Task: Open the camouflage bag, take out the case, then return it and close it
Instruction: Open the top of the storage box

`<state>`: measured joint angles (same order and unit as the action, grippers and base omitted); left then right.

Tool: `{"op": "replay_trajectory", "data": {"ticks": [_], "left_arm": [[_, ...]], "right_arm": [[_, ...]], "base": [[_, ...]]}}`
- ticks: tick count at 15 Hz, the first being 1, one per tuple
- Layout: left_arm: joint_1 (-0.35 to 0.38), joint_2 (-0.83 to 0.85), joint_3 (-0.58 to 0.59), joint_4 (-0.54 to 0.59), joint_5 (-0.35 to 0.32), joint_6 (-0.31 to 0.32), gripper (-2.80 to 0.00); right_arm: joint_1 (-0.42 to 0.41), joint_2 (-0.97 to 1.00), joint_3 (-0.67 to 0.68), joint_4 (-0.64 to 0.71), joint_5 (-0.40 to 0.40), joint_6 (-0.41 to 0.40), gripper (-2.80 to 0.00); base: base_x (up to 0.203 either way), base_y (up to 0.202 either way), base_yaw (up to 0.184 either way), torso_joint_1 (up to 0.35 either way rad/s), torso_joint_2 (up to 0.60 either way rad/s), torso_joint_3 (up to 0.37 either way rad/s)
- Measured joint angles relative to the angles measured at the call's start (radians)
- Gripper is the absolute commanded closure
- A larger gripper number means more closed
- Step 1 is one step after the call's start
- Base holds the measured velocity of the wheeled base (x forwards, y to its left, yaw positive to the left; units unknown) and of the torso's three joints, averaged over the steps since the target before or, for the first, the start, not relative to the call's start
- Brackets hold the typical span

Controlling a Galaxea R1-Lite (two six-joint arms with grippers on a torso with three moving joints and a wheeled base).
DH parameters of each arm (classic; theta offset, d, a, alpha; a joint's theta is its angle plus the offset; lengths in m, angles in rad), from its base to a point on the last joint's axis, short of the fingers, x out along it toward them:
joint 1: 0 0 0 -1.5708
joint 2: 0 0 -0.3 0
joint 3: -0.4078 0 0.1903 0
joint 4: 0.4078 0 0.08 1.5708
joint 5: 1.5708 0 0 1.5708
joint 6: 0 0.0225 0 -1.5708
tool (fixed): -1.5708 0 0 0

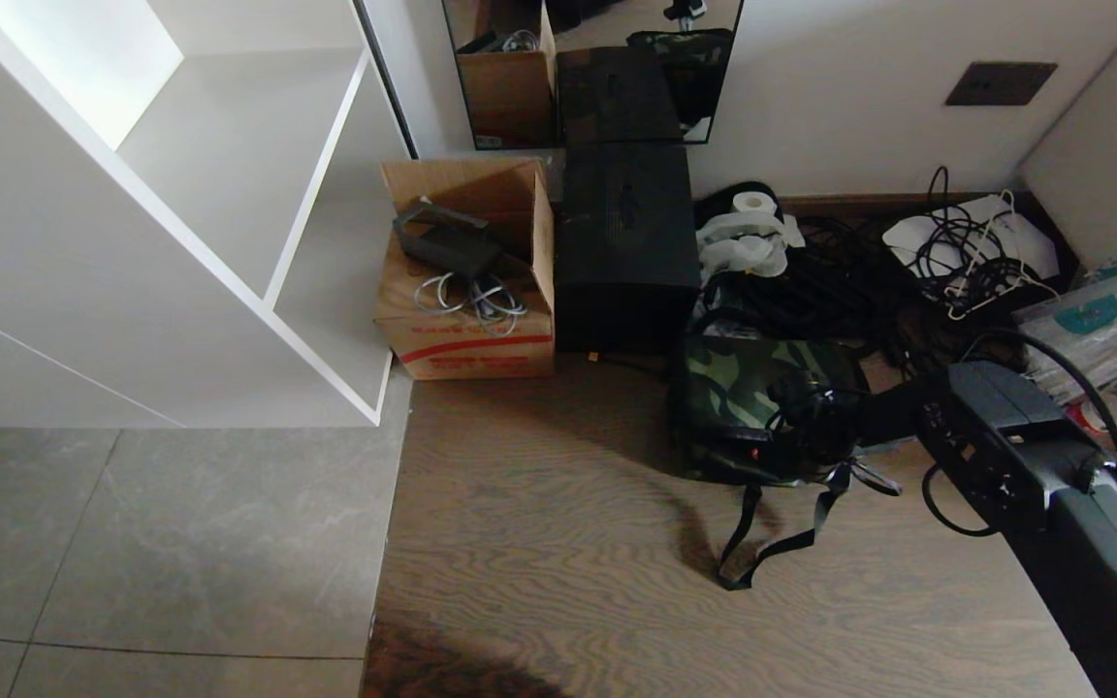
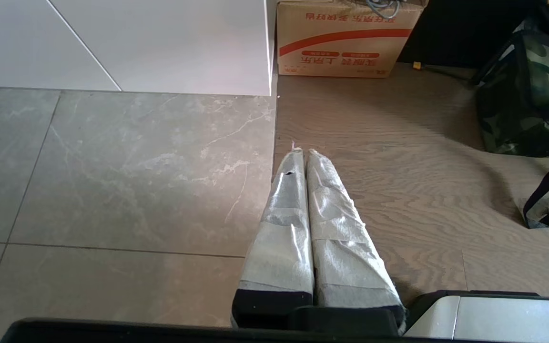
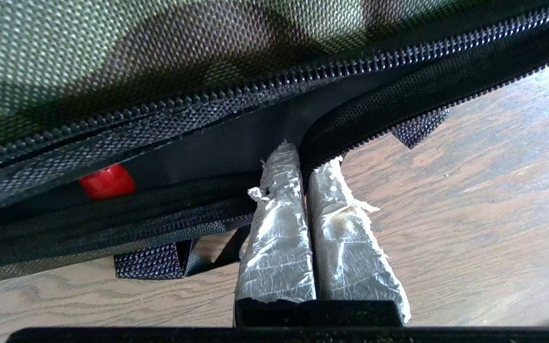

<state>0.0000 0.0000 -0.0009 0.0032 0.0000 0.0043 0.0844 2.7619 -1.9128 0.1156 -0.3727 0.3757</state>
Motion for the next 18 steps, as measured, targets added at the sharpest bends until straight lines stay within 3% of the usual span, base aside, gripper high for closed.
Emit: {"op": "replay_trajectory", "data": {"ticks": [12, 18], "left_arm": [[0.0, 0.0, 0.0, -0.001, 0.0, 0.001, 0.0], [0.0, 0.0, 0.0, -0.001, 0.0, 0.0, 0.0]], "right_arm": [[0.103, -0.066, 0.159, -0.007, -0.023, 0.018, 0.0], [0.14, -0.124, 0.245, -0.004, 0.004, 0.061, 0.0]], "base": [[0.0, 0.0, 0.0, 0.0, 0.0, 0.0], [0.0, 0.0, 0.0, 0.0, 0.0, 0.0]]}}
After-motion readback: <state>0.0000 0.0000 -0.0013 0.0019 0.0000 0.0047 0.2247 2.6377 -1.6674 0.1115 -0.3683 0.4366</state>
